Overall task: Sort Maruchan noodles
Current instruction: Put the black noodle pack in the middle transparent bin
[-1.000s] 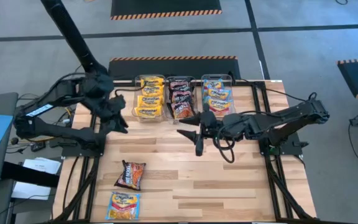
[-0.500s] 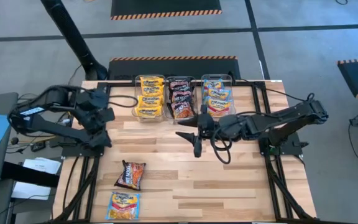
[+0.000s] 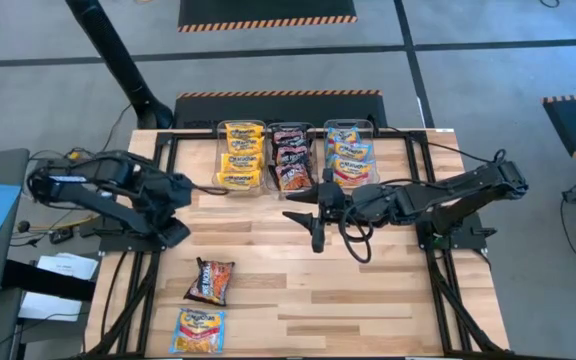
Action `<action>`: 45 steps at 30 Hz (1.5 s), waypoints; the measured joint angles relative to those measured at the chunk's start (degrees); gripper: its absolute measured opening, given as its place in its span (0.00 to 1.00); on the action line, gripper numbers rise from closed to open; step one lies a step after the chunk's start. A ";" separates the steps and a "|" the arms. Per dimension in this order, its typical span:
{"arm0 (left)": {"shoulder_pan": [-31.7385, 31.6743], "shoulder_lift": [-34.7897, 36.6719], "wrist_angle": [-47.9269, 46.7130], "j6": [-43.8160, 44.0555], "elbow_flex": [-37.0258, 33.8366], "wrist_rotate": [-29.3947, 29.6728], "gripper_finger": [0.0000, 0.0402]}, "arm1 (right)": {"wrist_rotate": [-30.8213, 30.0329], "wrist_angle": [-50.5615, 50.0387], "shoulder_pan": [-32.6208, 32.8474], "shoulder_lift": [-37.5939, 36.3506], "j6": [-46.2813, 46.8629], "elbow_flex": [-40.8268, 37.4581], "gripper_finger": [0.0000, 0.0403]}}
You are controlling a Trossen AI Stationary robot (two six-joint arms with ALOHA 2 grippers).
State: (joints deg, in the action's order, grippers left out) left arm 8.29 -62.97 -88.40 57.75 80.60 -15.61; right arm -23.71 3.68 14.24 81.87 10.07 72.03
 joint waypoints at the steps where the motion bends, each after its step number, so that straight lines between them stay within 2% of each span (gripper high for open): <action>1: 0.90 -0.22 0.02 1.44 0.00 1.34 0.38 | 0.47 0.02 0.00 0.00 0.00 0.00 0.52; 7: 8.18 -0.82 1.71 12.66 -1.64 7.54 0.38 | 4.29 -0.30 0.00 0.00 0.00 0.00 0.52; 15: 16.76 -0.98 12.85 23.89 -11.96 12.05 0.38 | 4.35 -1.92 0.35 -0.02 0.00 0.00 0.52; 22: 19.63 -0.97 24.58 29.70 -21.17 13.46 0.38 | 4.38 -2.16 0.59 -0.02 0.02 0.00 0.52; 27: 20.51 -0.99 30.00 33.44 -26.52 16.65 0.38 | 4.69 -4.16 1.02 -0.02 0.04 0.00 0.52; 31: 21.40 -0.97 36.22 35.03 -30.20 16.71 0.38 | 7.17 -5.91 1.45 -0.02 0.07 0.00 0.52; 39: 23.78 -1.55 46.68 40.47 -36.35 18.40 0.38 | 7.37 -8.10 2.27 -0.02 0.09 0.00 0.52; 45: 25.83 -6.03 51.42 42.13 -38.40 17.43 0.38 | 7.39 -9.90 2.29 -0.02 0.11 0.00 0.52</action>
State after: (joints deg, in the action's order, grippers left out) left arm 34.12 -69.00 -36.98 99.88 42.19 1.83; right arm -16.32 -6.22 16.53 81.84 10.17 72.03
